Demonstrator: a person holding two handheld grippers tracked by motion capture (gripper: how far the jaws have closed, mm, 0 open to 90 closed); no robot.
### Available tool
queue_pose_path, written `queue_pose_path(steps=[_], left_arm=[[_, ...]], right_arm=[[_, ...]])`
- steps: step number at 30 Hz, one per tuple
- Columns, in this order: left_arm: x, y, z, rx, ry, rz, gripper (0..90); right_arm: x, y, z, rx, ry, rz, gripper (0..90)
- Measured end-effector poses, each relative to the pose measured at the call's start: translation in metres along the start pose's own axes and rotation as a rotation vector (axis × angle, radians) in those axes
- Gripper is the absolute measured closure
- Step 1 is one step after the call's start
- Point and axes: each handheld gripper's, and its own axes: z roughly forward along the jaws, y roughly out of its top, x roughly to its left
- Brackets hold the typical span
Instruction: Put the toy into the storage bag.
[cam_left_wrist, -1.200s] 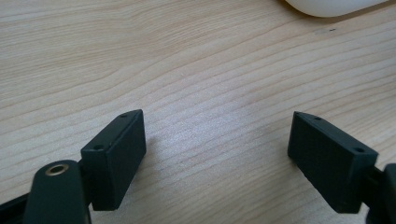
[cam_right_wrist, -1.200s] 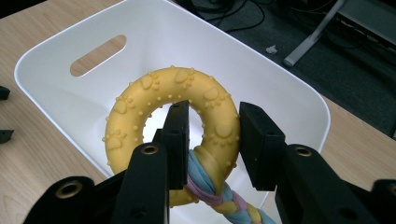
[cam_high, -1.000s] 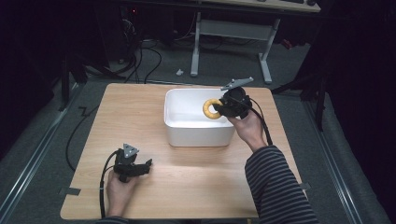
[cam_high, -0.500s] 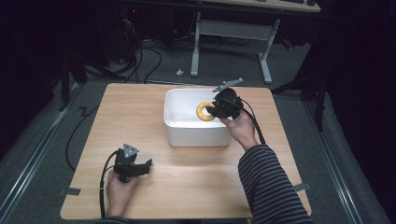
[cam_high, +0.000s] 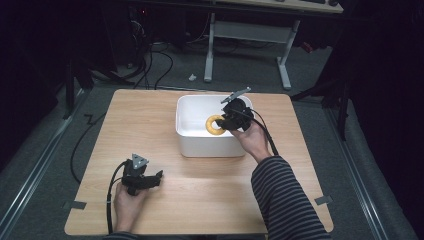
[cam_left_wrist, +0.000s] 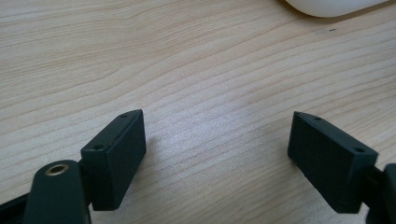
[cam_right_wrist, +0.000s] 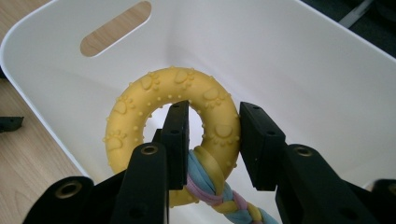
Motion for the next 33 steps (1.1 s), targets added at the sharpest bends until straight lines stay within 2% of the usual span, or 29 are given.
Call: queue_pose_path(steps=[9, 15, 26, 28, 29, 31, 33], left_arm=[[0.0, 0.0, 0.0, 0.001, 0.0, 0.0, 19.7], [0.0, 0.0, 0.0, 0.0, 0.0, 0.0, 19.7], [0.0, 0.0, 0.0, 0.0, 0.0, 0.0, 19.7], [0.0, 0.0, 0.0, 0.0, 0.0, 0.0, 19.7], [0.0, 0.0, 0.0, 0.0, 0.0, 0.001, 19.7], [0.0, 0.0, 0.0, 0.001, 0.0, 0.001, 19.7], [0.0, 0.0, 0.0, 0.0, 0.0, 0.001, 19.7]], right_arm=[[0.0033, -0.0009, 0.0044, 0.019, 0.018, 0.004, 65.1], [0.0056, -0.0016, 0.0093, 0.034, 0.03, -0.01, 65.0], [0.0041, -0.004, 0.0112, 0.037, 0.054, 0.016, 63.5], [0.0038, -0.0043, 0.0114, 0.036, 0.057, 0.018, 60.8], [0.0034, -0.0044, 0.0105, 0.028, 0.057, 0.016, 55.3], [0.0024, -0.0044, 0.0087, 0.02, 0.058, 0.015, 51.1], [0.0018, -0.0046, 0.0075, 0.014, 0.054, 0.012, 49.9]])
